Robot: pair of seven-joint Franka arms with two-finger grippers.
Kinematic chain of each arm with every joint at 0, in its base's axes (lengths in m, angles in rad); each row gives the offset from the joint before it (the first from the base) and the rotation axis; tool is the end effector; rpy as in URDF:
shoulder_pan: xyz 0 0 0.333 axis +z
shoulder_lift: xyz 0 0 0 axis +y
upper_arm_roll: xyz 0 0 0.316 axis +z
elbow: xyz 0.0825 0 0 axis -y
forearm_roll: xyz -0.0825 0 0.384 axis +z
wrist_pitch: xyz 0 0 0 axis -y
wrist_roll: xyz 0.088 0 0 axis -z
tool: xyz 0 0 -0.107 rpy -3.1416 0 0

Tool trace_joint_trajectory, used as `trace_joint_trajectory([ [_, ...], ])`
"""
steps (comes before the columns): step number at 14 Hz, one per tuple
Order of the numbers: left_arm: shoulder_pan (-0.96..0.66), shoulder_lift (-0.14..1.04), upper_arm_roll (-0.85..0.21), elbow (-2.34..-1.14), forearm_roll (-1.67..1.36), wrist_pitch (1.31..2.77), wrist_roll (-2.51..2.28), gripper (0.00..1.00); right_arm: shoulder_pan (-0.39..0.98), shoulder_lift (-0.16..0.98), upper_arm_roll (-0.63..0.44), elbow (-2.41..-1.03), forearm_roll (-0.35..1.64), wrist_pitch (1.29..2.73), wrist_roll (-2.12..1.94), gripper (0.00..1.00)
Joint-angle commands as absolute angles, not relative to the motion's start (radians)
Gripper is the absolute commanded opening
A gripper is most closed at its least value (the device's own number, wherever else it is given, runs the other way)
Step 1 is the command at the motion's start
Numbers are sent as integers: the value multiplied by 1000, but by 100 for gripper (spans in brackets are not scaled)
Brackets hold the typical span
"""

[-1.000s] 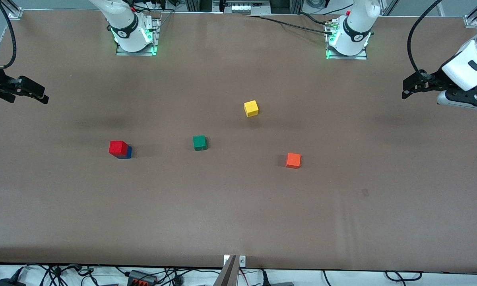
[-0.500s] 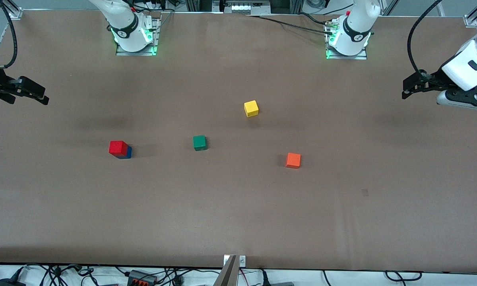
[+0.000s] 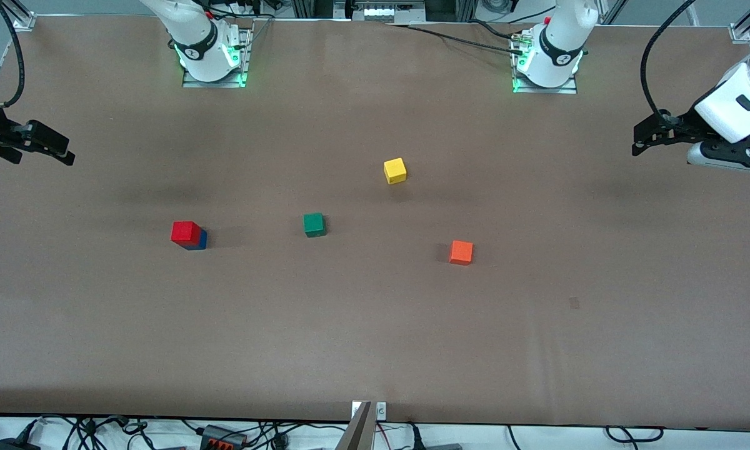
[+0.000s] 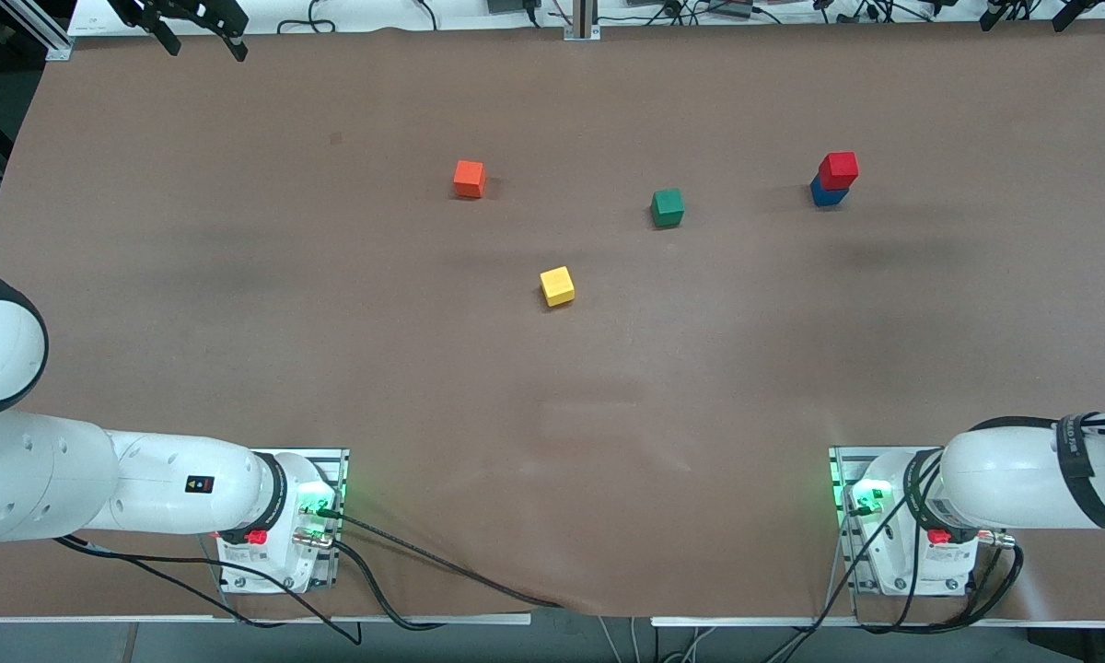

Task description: Pass red block to right arm, stack on blue

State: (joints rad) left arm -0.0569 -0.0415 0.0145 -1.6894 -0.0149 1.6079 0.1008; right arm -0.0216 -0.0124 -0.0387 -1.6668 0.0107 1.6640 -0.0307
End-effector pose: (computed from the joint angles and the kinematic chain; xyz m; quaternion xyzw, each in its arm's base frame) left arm 0.5416 -0.0244 0.5944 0.9972 -0.0711 -0.0198 0.0083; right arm 0.5562 -0.0326 0.5940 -0.9999 0.0153 -0.0050 0.0053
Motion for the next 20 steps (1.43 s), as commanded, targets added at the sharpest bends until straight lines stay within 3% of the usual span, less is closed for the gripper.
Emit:
trace_joint_trajectory([
  [1,-58,-38,18,-1667,-23,1586,92,100,-34,-28,-31,-1677,-2,1666,-44,100],
  [20,-64,-32,17,-1655,-17,1589,92,100,-28,-37,-35,-1680,-2,1644,-58,100],
])
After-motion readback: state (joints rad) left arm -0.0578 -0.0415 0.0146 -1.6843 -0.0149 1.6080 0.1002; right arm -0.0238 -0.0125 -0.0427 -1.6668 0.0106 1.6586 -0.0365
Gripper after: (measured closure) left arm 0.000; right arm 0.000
